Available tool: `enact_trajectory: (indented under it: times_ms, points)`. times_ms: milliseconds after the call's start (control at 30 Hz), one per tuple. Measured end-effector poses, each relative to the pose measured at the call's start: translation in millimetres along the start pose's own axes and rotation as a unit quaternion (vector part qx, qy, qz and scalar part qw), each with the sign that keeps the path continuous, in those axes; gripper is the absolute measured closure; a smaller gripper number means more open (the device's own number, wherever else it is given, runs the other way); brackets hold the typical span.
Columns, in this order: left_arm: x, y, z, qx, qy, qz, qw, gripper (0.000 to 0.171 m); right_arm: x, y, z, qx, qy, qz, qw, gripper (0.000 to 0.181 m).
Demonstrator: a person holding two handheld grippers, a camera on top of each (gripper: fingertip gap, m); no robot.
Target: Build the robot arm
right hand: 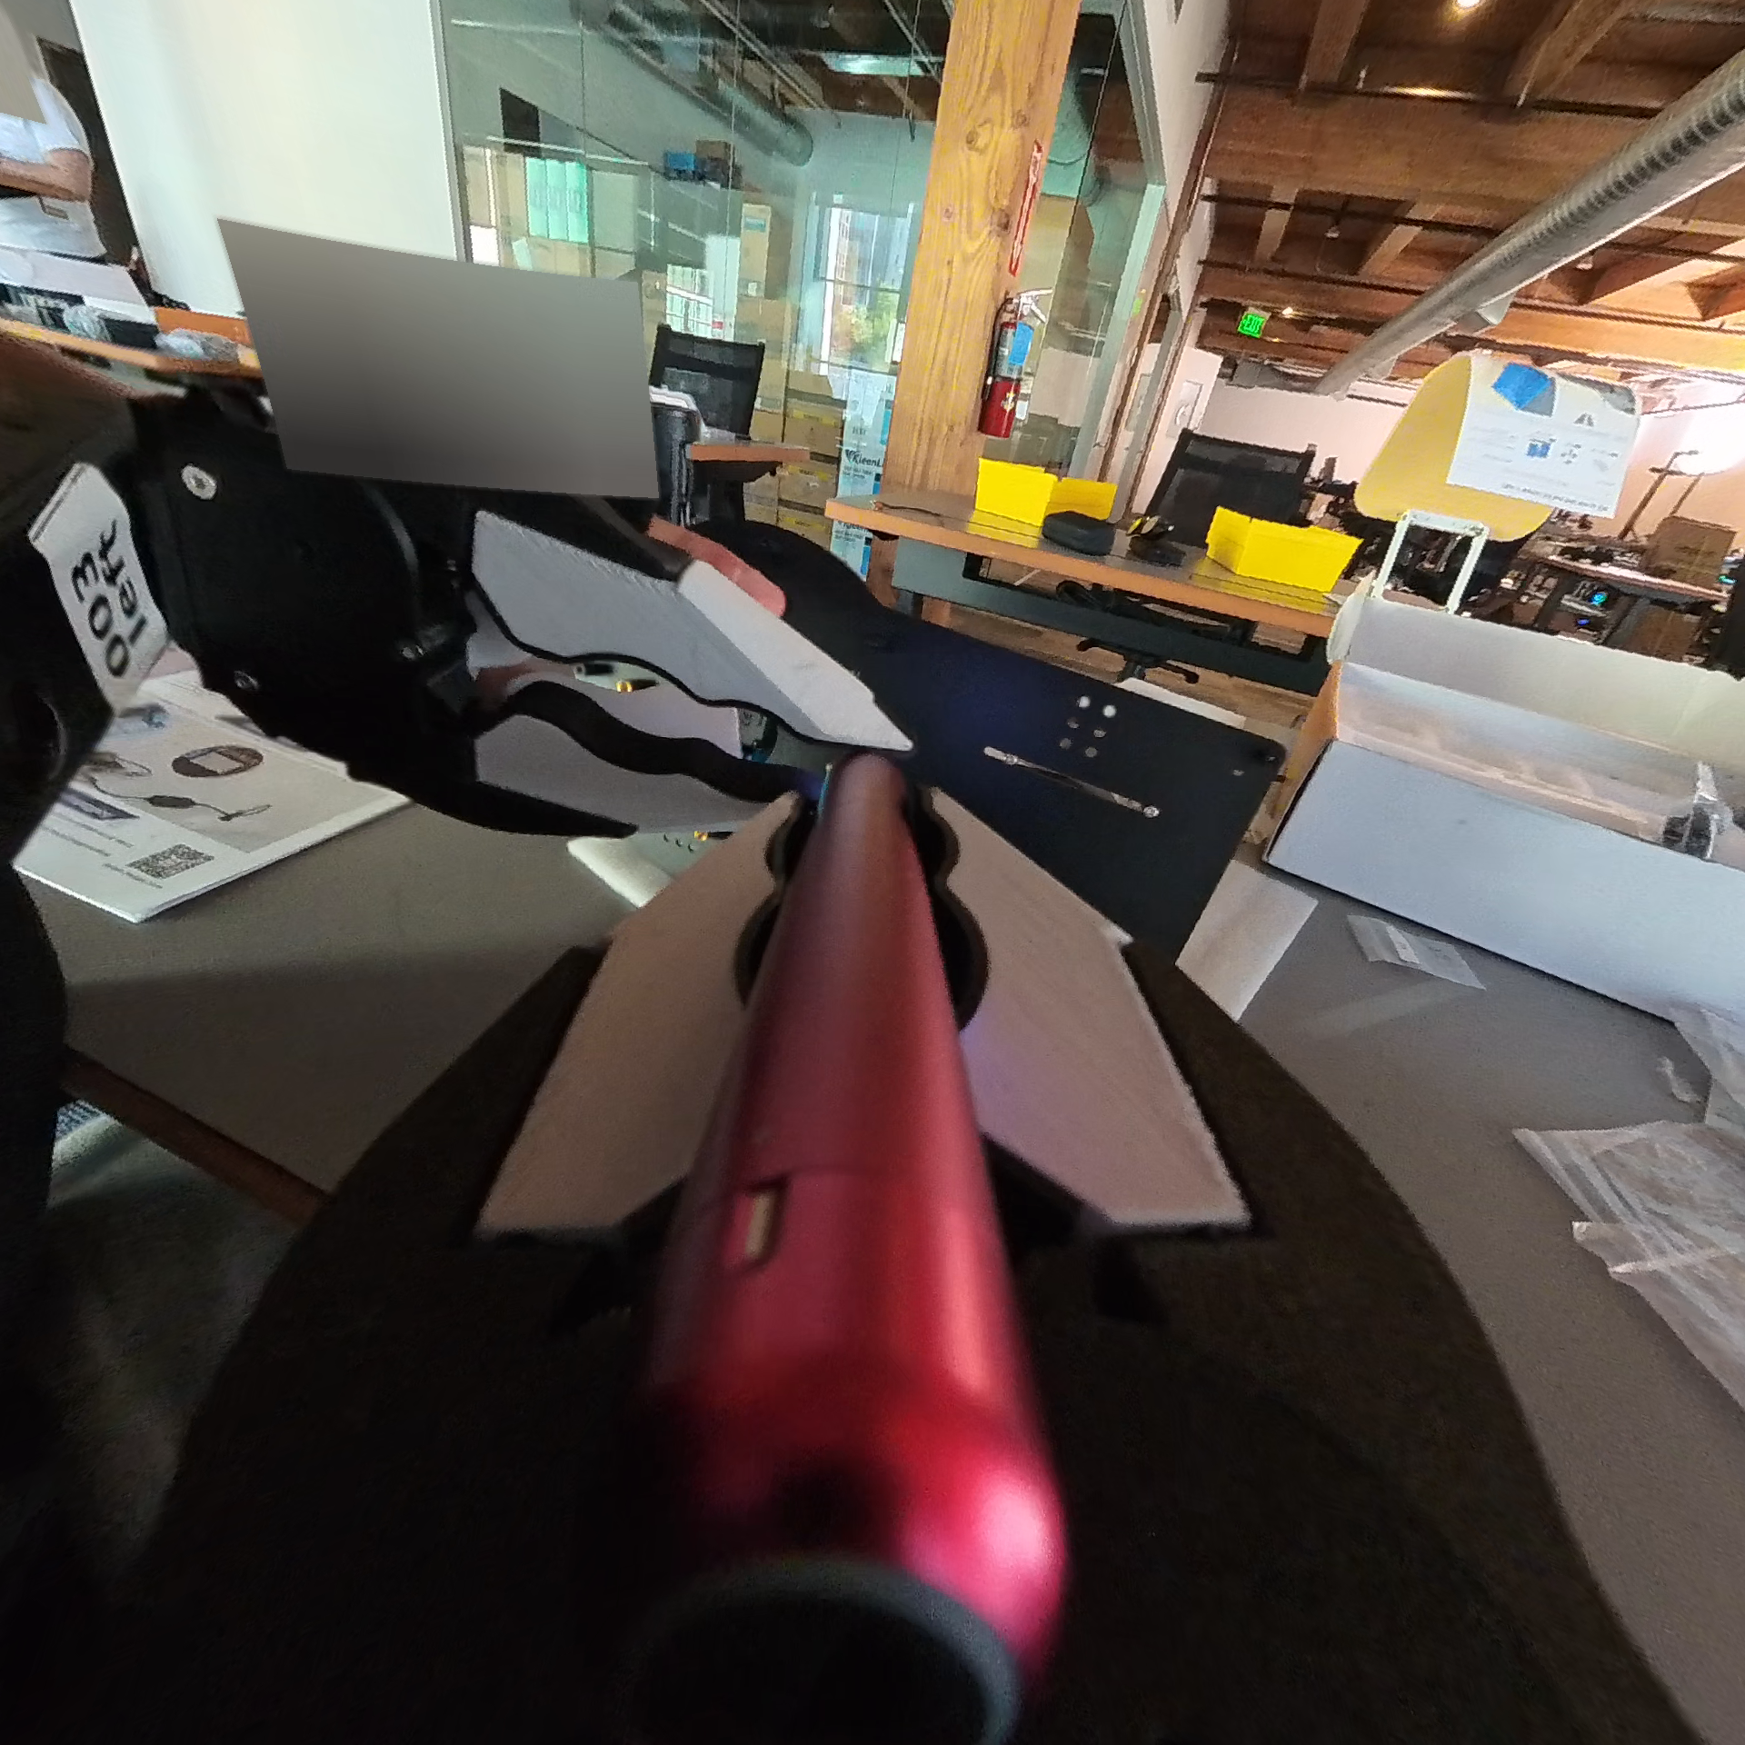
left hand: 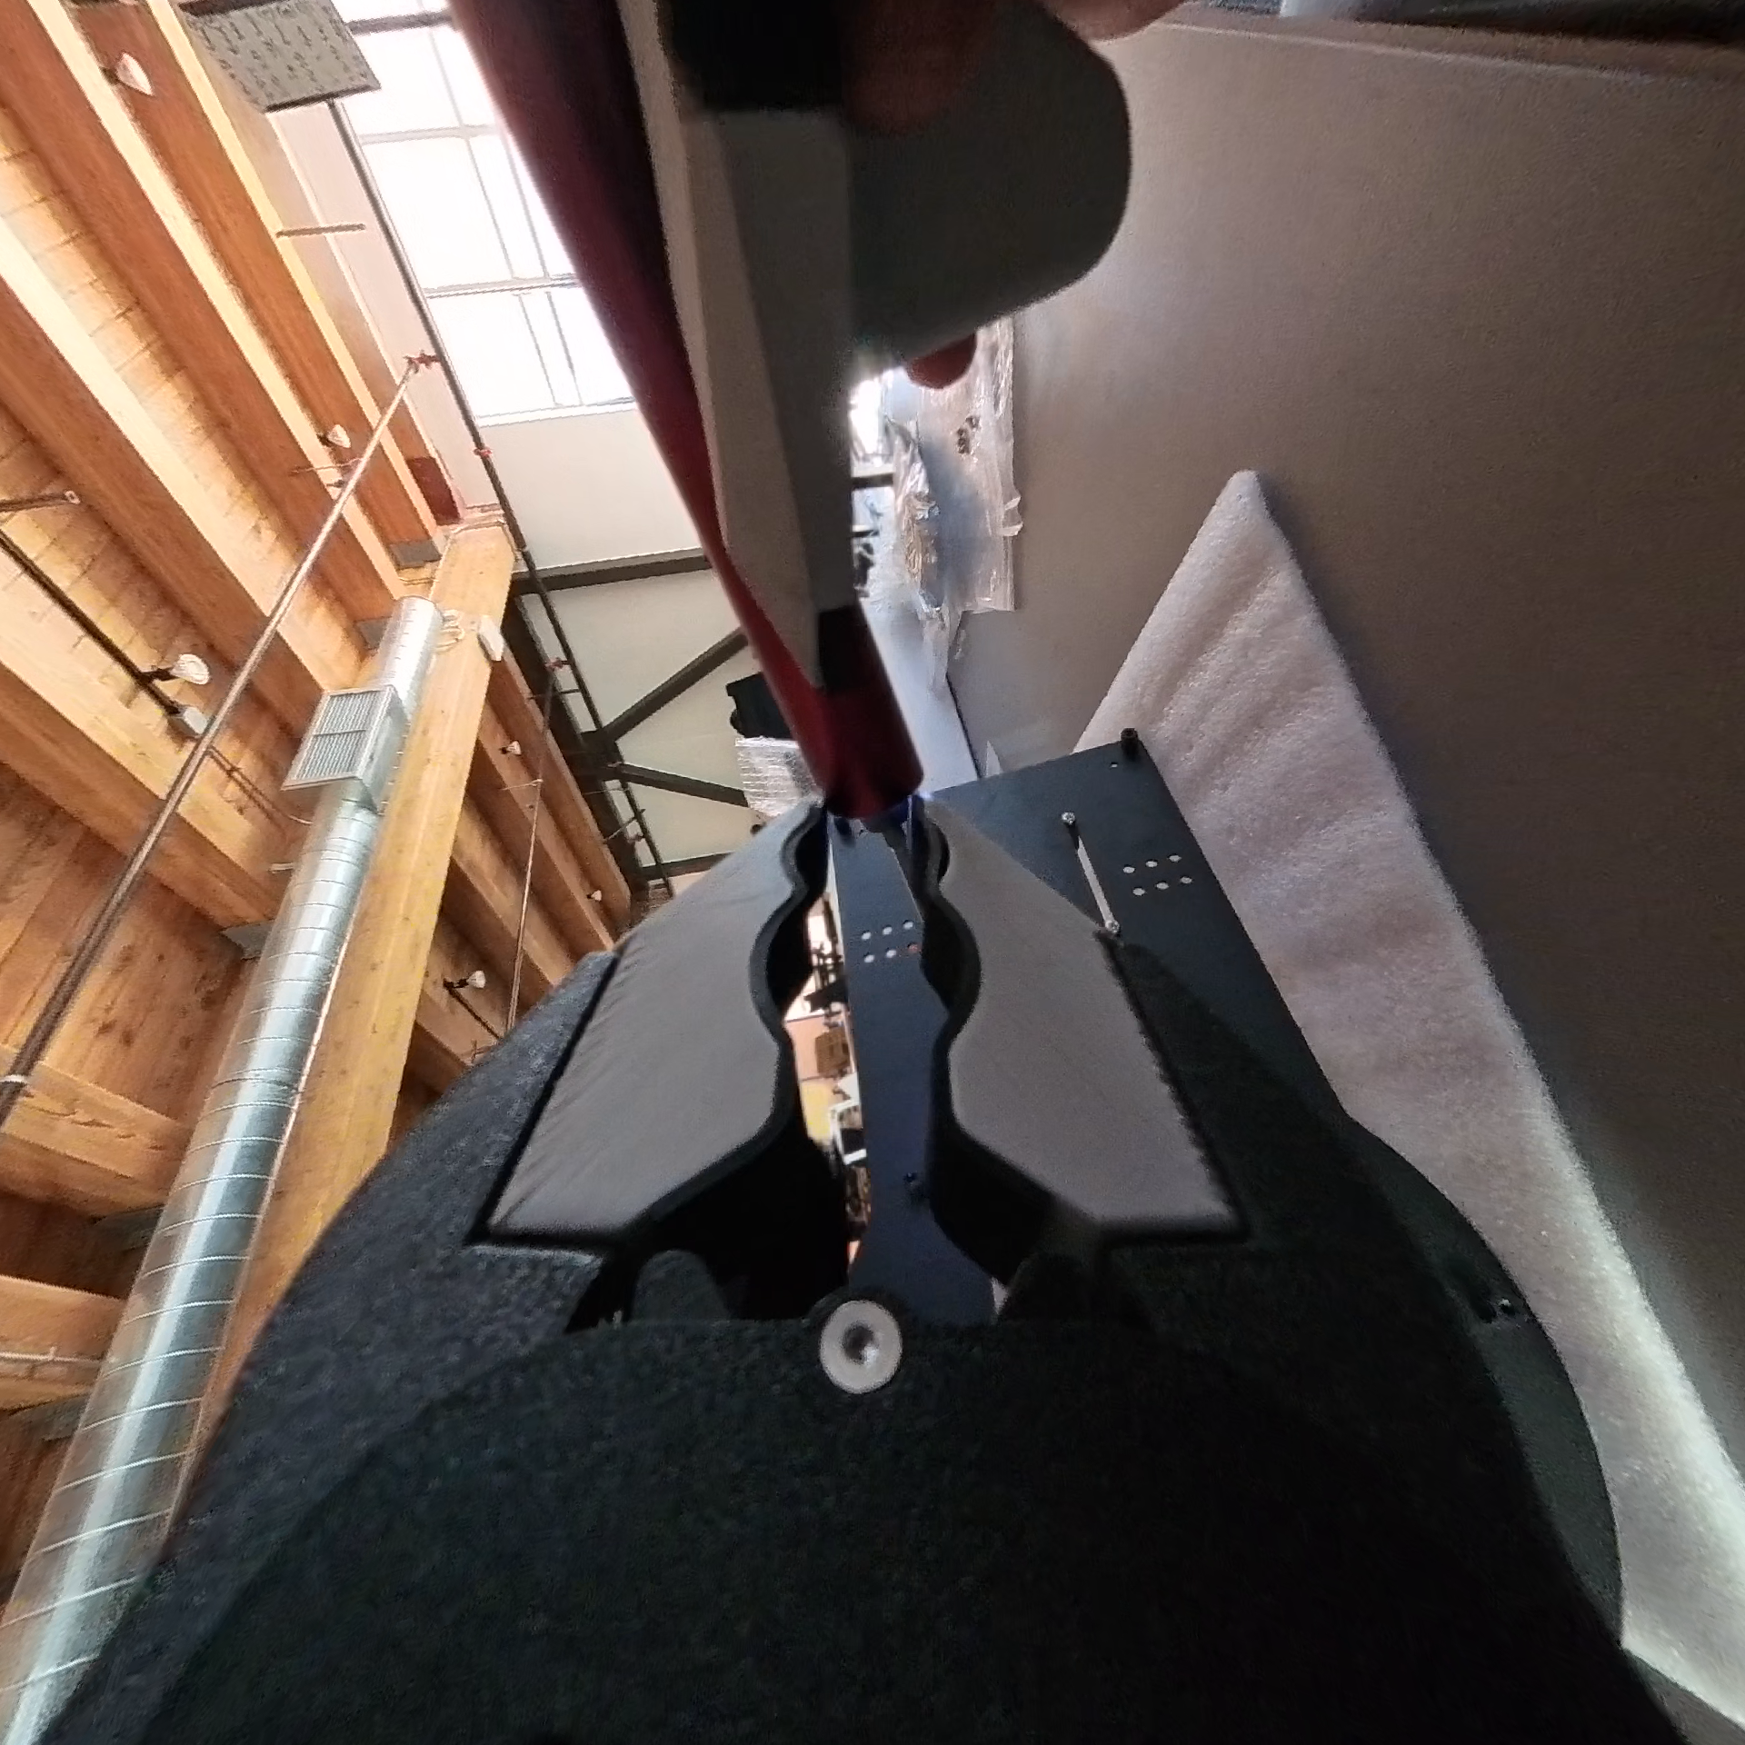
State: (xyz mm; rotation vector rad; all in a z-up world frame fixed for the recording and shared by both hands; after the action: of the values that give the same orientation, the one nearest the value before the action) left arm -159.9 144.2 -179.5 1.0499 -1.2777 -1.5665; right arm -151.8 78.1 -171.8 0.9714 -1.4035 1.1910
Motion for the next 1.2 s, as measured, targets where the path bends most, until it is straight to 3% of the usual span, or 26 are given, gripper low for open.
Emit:
enact_trajectory:
  times_ms: [200,267,367,500,633,800,1200]
  points:
    - [0,-2,-1,0.031,-0.005,0.0,1.0,0.154,-4,1,0,-0.008,-0.015,0.036,0.999,0.161]
    - [4,-3,-4,0.036,-0.015,0.004,0.999,0.14,-2,6,-1,0.011,-0.027,0.05,0.998,0.161]
    - [9,-3,-8,0.034,-0.02,0.008,0.999,0.149,-3,14,-7,0.025,-0.018,0.053,0.998,0.161]
    - [2,11,-11,0.092,0.005,-0.001,0.996,0.153,-4,8,-5,0.009,-0.018,0.011,1.0,0.16]
    - [-1,19,-12,0.129,0.02,-0.015,0.991,0.154,-5,6,-5,0.021,-0.028,-0.024,0.999,0.174]
    - [-3,15,-17,0.117,0.026,0.01,0.993,0.154,-2,7,-7,0.006,-0.034,-0.026,0.999,0.153]
    - [0,13,-21,0.144,0.043,0.025,0.988,0.155,3,0,-5,-0.024,-0.069,-0.086,0.994,0.161]
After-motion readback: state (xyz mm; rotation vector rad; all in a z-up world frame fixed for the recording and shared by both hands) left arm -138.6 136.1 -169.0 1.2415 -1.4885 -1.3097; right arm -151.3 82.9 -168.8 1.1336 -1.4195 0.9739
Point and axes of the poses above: each gripper's, where its closed fingertips meet, z back along the fingers, x out of its top, y = z × x across the jaws, the point moved 4 cm from there along z, back along the fingers, and after that the axes turned 2 degrees about x, right-handed, at the moved point
